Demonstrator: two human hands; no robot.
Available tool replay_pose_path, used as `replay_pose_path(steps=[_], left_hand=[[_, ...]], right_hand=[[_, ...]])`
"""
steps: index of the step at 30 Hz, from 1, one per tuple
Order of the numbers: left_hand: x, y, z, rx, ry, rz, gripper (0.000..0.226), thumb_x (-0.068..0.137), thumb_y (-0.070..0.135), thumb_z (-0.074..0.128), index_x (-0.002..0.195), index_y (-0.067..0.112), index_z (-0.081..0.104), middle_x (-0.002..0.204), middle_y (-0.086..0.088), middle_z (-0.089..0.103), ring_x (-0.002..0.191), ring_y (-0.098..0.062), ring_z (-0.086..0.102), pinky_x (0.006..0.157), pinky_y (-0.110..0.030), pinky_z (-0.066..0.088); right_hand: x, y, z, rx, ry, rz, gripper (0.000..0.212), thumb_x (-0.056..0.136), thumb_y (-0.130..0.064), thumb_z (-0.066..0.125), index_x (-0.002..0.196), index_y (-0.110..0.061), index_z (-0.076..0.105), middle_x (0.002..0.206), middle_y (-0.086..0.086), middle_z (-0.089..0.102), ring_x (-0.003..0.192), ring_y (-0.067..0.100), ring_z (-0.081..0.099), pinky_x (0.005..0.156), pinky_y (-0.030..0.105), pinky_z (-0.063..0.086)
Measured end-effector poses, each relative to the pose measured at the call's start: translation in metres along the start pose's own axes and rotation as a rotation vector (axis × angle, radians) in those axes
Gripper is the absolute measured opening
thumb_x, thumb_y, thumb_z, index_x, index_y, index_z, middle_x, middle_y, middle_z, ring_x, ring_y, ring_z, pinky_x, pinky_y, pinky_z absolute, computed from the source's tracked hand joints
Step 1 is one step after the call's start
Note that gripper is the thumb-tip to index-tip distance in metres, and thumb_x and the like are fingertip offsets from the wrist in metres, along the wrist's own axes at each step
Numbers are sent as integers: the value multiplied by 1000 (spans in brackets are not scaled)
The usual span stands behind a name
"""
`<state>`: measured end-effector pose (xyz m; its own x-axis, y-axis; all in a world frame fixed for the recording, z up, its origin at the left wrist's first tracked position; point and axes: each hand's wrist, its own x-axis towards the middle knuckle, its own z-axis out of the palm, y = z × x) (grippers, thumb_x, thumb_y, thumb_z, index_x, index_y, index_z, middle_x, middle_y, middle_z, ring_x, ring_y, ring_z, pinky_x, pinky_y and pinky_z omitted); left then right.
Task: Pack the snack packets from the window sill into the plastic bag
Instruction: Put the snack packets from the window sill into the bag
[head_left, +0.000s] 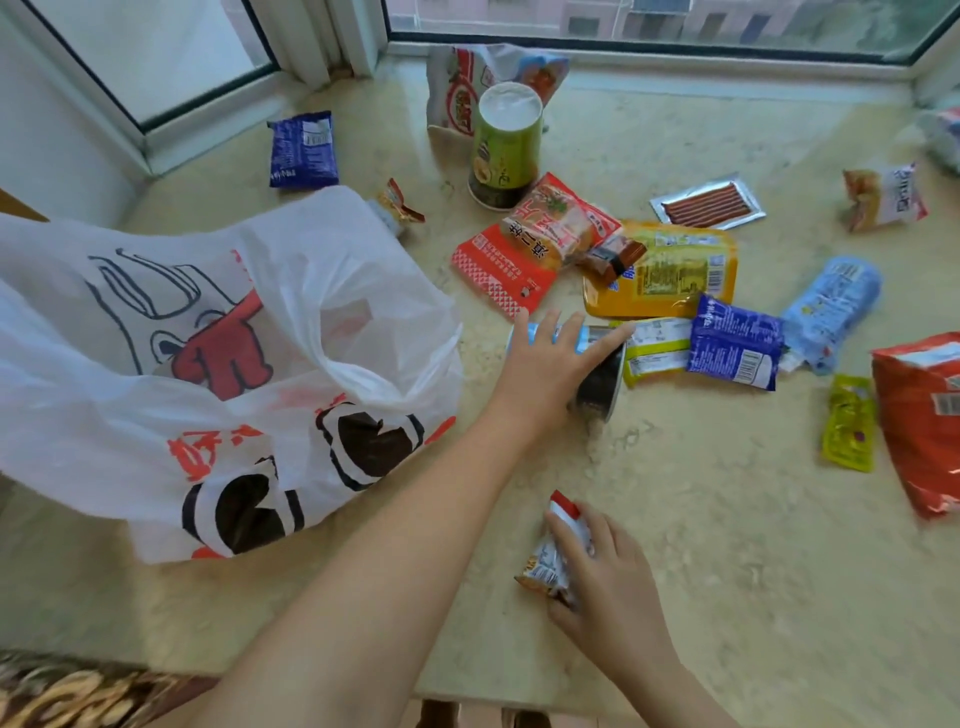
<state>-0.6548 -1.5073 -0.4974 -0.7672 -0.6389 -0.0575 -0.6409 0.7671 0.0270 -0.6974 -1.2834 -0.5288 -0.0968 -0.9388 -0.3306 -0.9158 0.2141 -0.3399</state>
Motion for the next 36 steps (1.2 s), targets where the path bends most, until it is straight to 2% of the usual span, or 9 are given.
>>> replay_pose_path(steps=[3,6,9,14,19,24,30,34,36], left_hand=[[6,-3,-1,12,48,38,101,72,17,70,150,45,13,125,-17,50,110,-36,53,90,-56,39],[0,-10,3,-76,81,33,98,67,41,75,147,47,19,110,-17,54,89,-34,57,70,-44,45],[-19,-9,-12,-286,108,-70,102,61,47,75,144,45,16,116,-16,52,92,-35,56,70,-43,50],[-81,7,-56,-625,303,-229,98,58,49,77,138,36,22,129,-5,51,109,-25,57,72,-38,55],[-157,1,-95,-664,461,-409,97,58,63,70,136,34,21,132,6,52,110,-11,58,73,-15,46],[-216,-47,-115,-630,571,-621,100,52,63,73,134,37,22,127,26,42,109,-12,60,74,-29,56],[-253,-102,-131,-654,613,-772,102,49,63,75,132,47,17,134,12,51,113,-14,61,71,-39,59],[-245,-129,-141,-750,698,-792,105,53,53,84,135,42,20,126,38,44,113,-3,59,75,-40,58],[-237,-143,-145,-773,743,-817,104,55,44,88,135,40,22,124,41,45,112,1,58,77,-39,58]], right_hand=[[9,1,-5,-16,10,-2,80,54,-34,67,131,-28,46,137,10,45,119,34,50,83,48,47],[17,3,-15,25,46,-3,72,56,-32,65,126,-26,50,133,8,47,108,30,55,77,43,48],[21,8,-29,88,99,-12,74,57,-28,64,129,-24,49,132,9,48,104,32,56,76,38,51],[18,0,-66,93,178,-44,90,45,-20,82,128,-22,48,125,11,52,102,30,57,64,28,51],[21,-32,-101,69,269,-184,88,41,-16,81,123,-21,51,121,6,50,107,24,48,57,24,48],[32,-80,-104,104,285,-342,83,46,-18,82,125,-18,57,126,9,52,109,25,51,67,30,53],[44,-147,-83,137,198,-475,84,47,-25,77,127,-23,52,126,8,50,107,29,56,71,35,54],[46,-190,-74,160,192,-538,64,61,-37,60,123,-24,52,121,8,54,102,29,60,70,32,52],[47,-210,-69,188,175,-567,69,57,-36,67,123,-26,50,120,6,53,103,28,59,73,33,54]])
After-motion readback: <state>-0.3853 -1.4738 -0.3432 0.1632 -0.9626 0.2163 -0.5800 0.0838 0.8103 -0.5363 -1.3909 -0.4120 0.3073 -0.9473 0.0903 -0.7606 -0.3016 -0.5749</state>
